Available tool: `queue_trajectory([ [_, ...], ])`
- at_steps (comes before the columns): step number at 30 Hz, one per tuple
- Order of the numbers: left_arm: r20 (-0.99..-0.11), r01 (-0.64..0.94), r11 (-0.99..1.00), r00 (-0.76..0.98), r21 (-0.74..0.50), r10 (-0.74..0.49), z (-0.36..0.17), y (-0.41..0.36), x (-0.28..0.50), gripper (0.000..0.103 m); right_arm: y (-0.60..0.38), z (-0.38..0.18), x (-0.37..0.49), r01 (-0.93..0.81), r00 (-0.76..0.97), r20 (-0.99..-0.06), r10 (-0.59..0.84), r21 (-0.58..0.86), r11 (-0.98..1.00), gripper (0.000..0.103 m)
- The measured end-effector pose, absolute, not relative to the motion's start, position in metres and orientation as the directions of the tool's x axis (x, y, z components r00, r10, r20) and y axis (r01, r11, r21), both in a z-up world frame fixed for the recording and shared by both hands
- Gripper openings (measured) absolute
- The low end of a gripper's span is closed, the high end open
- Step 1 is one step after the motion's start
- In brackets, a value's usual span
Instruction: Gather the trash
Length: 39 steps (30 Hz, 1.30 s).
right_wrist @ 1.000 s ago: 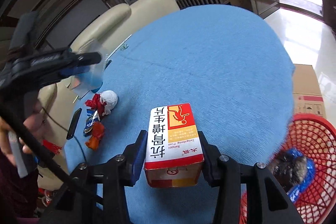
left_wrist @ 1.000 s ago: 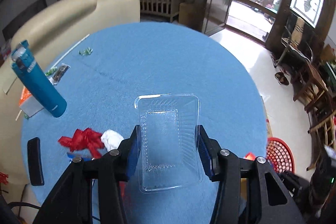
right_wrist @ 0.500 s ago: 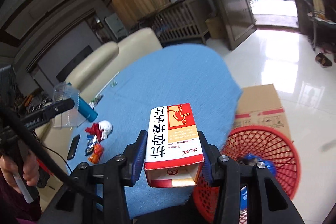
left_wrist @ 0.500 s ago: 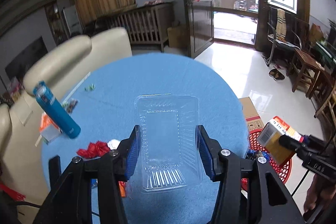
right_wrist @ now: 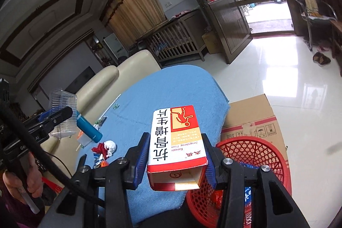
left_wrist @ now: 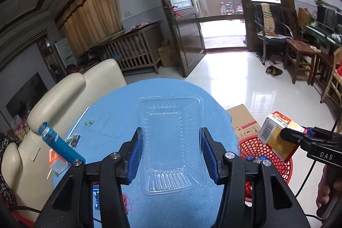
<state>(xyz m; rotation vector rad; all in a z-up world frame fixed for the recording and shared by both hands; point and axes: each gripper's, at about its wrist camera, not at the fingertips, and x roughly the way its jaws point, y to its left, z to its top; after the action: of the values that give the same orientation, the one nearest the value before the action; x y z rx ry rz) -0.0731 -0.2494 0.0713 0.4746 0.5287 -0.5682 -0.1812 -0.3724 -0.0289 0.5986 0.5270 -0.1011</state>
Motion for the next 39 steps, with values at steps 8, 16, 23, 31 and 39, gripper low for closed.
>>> queue_trajectory([
  [8,-0.585,0.644,0.696,0.710,0.317,-0.391,0.067,-0.280,-0.087,0.054,-0.392,-0.025,-0.199,0.245,0.883,-0.466,0.050,0.550,0.798,0.049],
  [16,-0.599,0.666,0.661,0.699,0.347,-0.390,0.058,-0.297,-0.093,0.054,-0.409,-0.028,-0.210,0.254,0.894,-0.446,0.052,0.598,0.760,0.049],
  [23,-0.609,0.677,0.639,0.693,0.366,-0.385,0.051,-0.309,-0.097,0.054,-0.413,-0.030,-0.214,0.256,0.897,-0.438,0.052,0.612,0.748,0.049],
  [31,-0.624,0.684,0.624,0.686,0.378,-0.374,0.043,-0.320,-0.098,0.054,-0.418,-0.034,-0.215,0.259,0.898,-0.437,0.057,0.627,0.735,0.049],
  [39,-0.633,0.693,0.610,0.679,0.385,-0.372,0.039,-0.324,-0.100,0.054,-0.424,-0.037,-0.218,0.267,0.896,-0.440,0.057,0.638,0.722,0.049],
])
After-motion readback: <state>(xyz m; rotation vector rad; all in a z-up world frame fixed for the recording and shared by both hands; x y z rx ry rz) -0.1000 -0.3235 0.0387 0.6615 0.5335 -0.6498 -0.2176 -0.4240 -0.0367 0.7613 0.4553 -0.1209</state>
